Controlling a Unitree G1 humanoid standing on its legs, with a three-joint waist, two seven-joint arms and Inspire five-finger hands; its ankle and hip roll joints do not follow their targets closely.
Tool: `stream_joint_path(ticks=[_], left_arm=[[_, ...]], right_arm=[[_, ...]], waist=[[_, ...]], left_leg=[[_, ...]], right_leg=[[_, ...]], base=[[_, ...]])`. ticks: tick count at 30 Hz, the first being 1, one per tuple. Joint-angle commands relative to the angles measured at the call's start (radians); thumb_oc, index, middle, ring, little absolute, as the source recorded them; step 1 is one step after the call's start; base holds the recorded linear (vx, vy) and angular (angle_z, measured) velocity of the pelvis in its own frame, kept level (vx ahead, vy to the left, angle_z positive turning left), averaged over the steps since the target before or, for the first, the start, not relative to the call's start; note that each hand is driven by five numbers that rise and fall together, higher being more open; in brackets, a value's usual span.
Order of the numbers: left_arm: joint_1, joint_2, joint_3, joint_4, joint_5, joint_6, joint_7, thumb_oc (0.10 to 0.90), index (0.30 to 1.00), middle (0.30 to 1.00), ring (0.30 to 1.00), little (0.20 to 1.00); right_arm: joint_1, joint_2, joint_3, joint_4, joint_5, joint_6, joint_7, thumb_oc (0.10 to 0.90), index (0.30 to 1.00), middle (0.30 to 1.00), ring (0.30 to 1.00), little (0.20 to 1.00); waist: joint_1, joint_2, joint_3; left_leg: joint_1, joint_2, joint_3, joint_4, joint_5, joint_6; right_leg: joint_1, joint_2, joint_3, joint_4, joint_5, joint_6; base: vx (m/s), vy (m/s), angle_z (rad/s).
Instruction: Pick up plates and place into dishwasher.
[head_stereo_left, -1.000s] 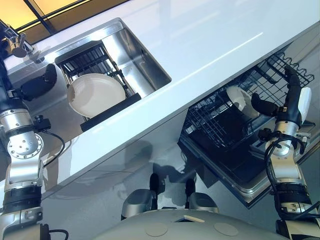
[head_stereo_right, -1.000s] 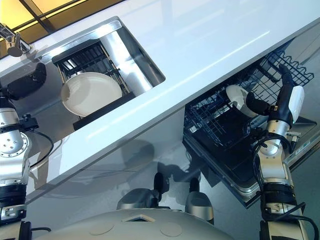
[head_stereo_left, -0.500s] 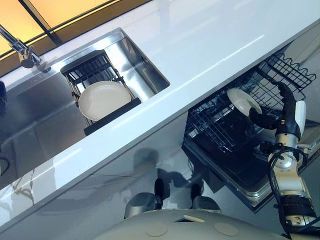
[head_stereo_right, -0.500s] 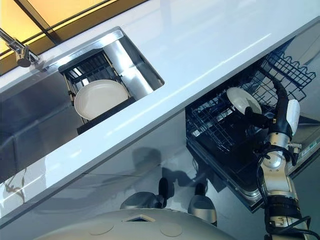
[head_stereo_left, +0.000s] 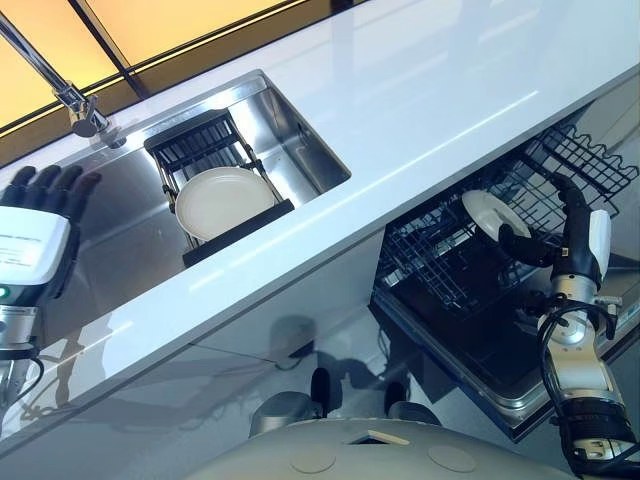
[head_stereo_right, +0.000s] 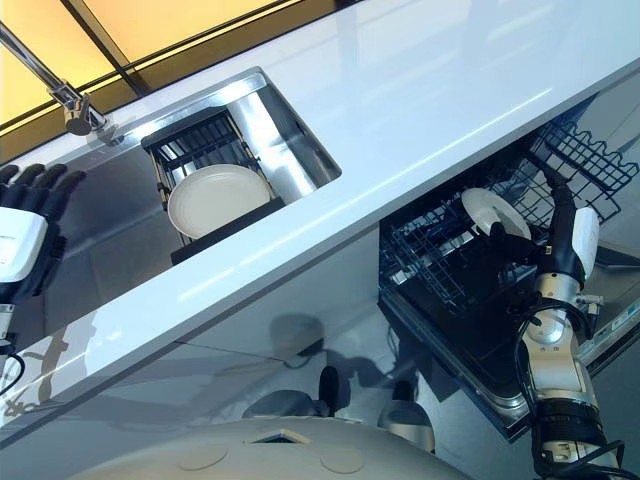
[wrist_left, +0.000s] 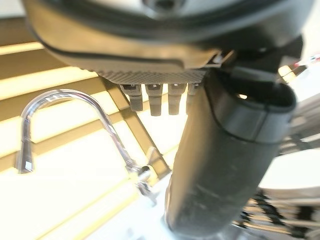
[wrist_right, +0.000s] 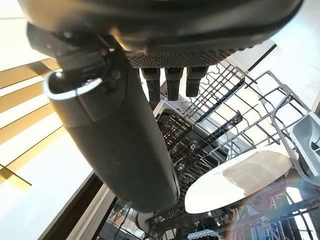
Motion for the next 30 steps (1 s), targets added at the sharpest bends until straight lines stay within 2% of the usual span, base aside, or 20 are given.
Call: stream_joint_path(ticks=[1, 12, 23, 30], left_arm=[[-0.102, 0.085, 0.052, 0.043, -0.115, -0.002, 0.041, 0.8, 0.9, 0.9, 0.9, 0.9], [-0.139, 0.084, 0.003, 0.082, -0.158, -0.06, 0.032, 0.8, 0.9, 0.9, 0.9, 0.9], [-0.167, 0.078, -0.051, 0.069, -0.156, -0.069, 0.021, 0.8, 0.9, 0.9, 0.9, 0.9], [-0.187, 0.068, -0.079, 0.06, -0.161, -0.087, 0.06, 0.8, 0.9, 0.9, 0.9, 0.9]], right_arm=[[-0.09, -0.096, 0.01, -0.016, 0.011, -0.125, -0.03, 0.8, 0.9, 0.9, 0.9, 0.9], [-0.078, -0.093, 0.028, 0.005, 0.01, -0.138, -0.018, 0.8, 0.9, 0.9, 0.9, 0.9], [-0.07, -0.088, 0.045, 0.011, 0.013, -0.14, -0.013, 0.8, 0.9, 0.9, 0.9, 0.9], [-0.063, -0.077, 0.058, 0.018, 0.018, -0.145, 0.001, 0.8, 0.9, 0.9, 0.9, 0.9]], waist=[[-0.006, -0.007, -0.06], [-0.02, -0.008, -0.06], [-0.03, -0.005, -0.053], [-0.036, -0.004, -0.052]], left_leg=[[0.043, -0.043, 0.036, 0.006, -0.151, 0.01], [0.043, -0.039, 0.047, 0.006, -0.152, 0.011], [0.044, -0.038, 0.052, 0.007, -0.15, 0.01], [0.045, -0.038, 0.054, 0.006, -0.151, 0.01]], right_leg=[[-0.06, 0.053, -0.043, 0.109, -0.136, 0.021], [-0.062, 0.056, -0.032, 0.107, -0.134, 0.021], [-0.064, 0.056, -0.027, 0.111, -0.134, 0.022], [-0.065, 0.056, -0.026, 0.114, -0.136, 0.023]], base=[[0.0, 0.0, 0.0], [0.0, 0.0, 0.0], [0.0, 0.0, 0.0], [0.0, 0.0, 0.0]])
